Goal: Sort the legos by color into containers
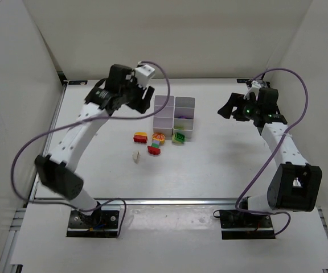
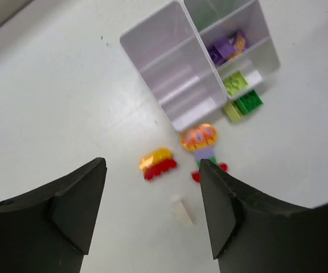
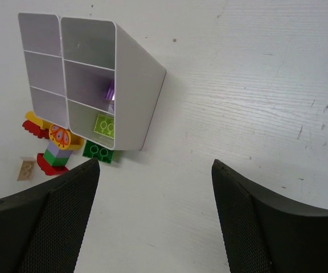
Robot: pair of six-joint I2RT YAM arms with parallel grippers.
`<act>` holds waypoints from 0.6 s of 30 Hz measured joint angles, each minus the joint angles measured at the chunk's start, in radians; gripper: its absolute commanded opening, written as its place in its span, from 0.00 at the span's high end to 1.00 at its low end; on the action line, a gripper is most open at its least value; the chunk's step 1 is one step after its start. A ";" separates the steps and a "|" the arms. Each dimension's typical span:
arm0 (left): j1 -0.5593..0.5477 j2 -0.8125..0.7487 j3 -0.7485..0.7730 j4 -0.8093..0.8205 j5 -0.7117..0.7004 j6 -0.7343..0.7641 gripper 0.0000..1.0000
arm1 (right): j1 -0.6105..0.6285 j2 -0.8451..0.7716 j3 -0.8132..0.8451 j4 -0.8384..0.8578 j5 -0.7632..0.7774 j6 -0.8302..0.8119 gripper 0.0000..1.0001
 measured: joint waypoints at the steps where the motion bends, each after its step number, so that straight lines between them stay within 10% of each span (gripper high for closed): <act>1: 0.000 -0.079 -0.064 -0.003 -0.019 -0.026 0.22 | 0.006 0.010 0.001 0.000 0.000 -0.002 0.17; 7: -0.026 -0.376 -0.324 -0.051 -0.046 -0.159 0.18 | 0.051 0.059 0.018 -0.002 0.001 -0.014 0.17; 18: 0.003 -0.307 -0.623 -0.178 0.006 -0.321 0.22 | 0.075 0.067 0.047 -0.014 0.002 -0.036 0.17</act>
